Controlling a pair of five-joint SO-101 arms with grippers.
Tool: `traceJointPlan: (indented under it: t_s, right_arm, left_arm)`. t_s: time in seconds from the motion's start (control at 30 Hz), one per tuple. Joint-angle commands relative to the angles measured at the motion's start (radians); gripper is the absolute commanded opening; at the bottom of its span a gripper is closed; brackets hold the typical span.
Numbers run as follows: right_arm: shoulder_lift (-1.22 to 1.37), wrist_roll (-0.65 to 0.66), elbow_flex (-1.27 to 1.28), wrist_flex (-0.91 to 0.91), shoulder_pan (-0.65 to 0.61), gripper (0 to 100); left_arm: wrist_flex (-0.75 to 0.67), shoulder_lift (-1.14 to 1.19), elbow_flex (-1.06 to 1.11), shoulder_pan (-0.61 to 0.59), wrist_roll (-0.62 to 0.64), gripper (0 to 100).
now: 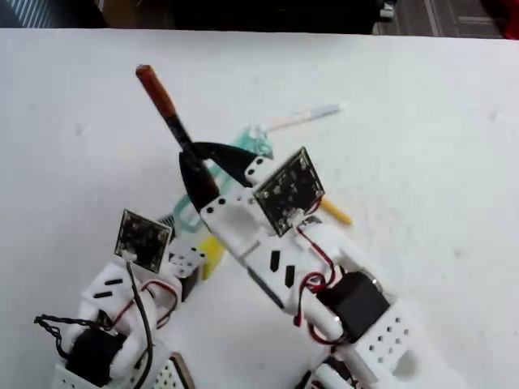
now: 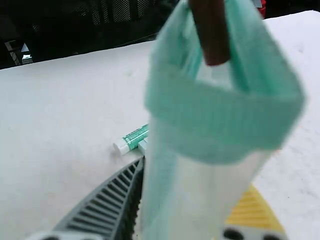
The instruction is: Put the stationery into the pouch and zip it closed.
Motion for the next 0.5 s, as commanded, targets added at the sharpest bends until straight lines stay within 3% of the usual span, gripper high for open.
traceJointPlan:
  t_s: [0.0,0.2,0.37,0.47]
  right_arm:
    - [-0.031,-0.014,0.012,-0.041,0.005,1.7]
    - [-0.031,-0.064,0.038,0.008,0.008,1.7]
    - [-0.079,0.021,0.043,0.093,-0.01,2.4]
    - [-0.116,0.074,0.046,0.143,-0.015,9.5]
  left_arm:
    - [-0.017,0.004,-0.005,0.007,-0.006,23]
    - [-0.017,0.004,-0.005,0.007,-0.006,23]
    - [-0.017,0.004,-0.005,0.007,-0.005,23]
    - [-0.017,0.004,-0.005,0.007,-0.005,23]
